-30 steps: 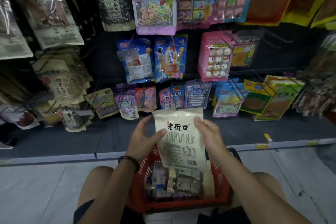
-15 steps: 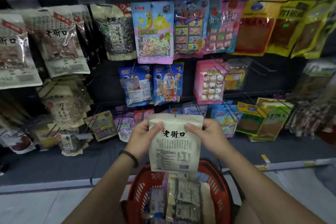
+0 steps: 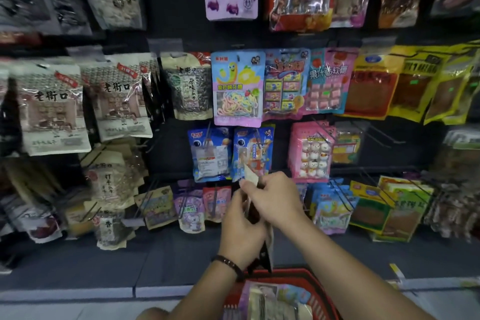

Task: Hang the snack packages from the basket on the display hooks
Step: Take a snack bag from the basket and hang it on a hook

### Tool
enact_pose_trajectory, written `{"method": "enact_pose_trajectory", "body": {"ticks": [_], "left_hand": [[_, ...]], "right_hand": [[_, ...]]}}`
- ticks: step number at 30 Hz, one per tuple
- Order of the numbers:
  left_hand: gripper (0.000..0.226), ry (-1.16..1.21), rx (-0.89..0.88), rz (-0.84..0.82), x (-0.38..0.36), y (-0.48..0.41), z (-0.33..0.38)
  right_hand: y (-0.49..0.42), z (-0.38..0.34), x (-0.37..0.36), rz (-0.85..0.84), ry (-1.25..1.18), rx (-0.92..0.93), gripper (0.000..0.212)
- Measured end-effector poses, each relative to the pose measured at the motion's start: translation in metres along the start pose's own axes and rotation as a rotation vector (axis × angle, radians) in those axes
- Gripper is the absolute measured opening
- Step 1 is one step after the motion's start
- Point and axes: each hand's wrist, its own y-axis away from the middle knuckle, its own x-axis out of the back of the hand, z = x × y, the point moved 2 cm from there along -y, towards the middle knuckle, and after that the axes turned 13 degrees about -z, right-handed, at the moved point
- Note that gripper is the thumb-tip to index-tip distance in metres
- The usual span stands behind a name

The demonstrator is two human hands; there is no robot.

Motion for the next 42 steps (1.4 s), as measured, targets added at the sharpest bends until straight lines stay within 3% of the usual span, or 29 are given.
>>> {"method": "enact_pose_trajectory", "body": {"ticks": [3, 4, 5, 8, 10, 11, 15, 21, 25, 28, 32, 33, 35, 37, 42], "left_hand": [[0.018, -0.035, 0.012, 0.171, 0.023, -0.007, 0.001], [0.023, -0.042, 0.027, 0.212, 0.031, -0.010, 0.002], [0.034, -0.037, 0.043, 0.243, 0.039, -0.013, 0.005], [0.045, 0.001, 0.094, 0.228, 0.059, -0.024, 0.010], [0.045, 0.049, 0.123, 0.187, 0.076, -0.030, 0.009], [0.045, 0.079, 0.112, 0.172, 0.084, -0.034, 0.008], [0.049, 0.223, 0.096, 0.141, 0.117, -0.039, 0.018], [0.026, 0.215, 0.065, 0.107, 0.176, -0.044, 0.040], [0.052, 0.113, 0.092, 0.218, 0.225, -0.051, 0.046], [0.052, 0.091, 0.100, 0.339, 0.272, -0.068, 0.043], [0.067, -0.075, 0.123, 0.593, 0.329, -0.088, 0.046], [0.076, -0.174, 0.103, 0.657, 0.338, -0.091, 0.047], [0.068, -0.456, 0.073, 0.710, 0.343, -0.091, 0.055], [0.057, -0.652, 0.013, 0.671, 0.342, -0.094, 0.054], [0.069, -0.799, 0.014, 0.555, 0.352, -0.116, 0.032]], "right_hand": [[0.003, -0.014, 0.003, -0.239, -0.023, 0.100, 0.045], [0.003, -0.016, 0.004, -0.297, -0.061, 0.120, 0.041], [-0.002, -0.014, 0.007, -0.288, -0.097, 0.125, 0.037], [-0.028, -0.002, 0.024, -0.015, -0.134, 0.064, 0.025], [-0.044, 0.004, 0.033, 0.054, -0.155, -0.028, 0.054], [-0.051, 0.006, 0.033, 0.011, -0.237, -0.065, 0.058], [-0.066, -0.009, 0.024, -0.267, -0.636, -0.060, 0.035], [-0.091, -0.045, 0.002, -0.323, -0.443, 0.103, 0.036], [-0.116, -0.096, -0.022, -0.335, -0.489, 0.150, 0.022], [-0.139, -0.138, -0.044, -0.349, -0.502, 0.207, 0.014], [-0.176, -0.187, -0.066, -0.303, -0.413, 0.215, 0.021], [-0.184, -0.199, -0.070, -0.290, -0.393, 0.225, 0.023], [-0.202, -0.221, -0.077, -0.272, -0.360, 0.246, 0.027], [-0.220, -0.241, -0.084, -0.254, -0.308, 0.256, 0.031], [-0.271, -0.276, -0.111, -0.248, -0.348, 0.247, 0.032]]}}
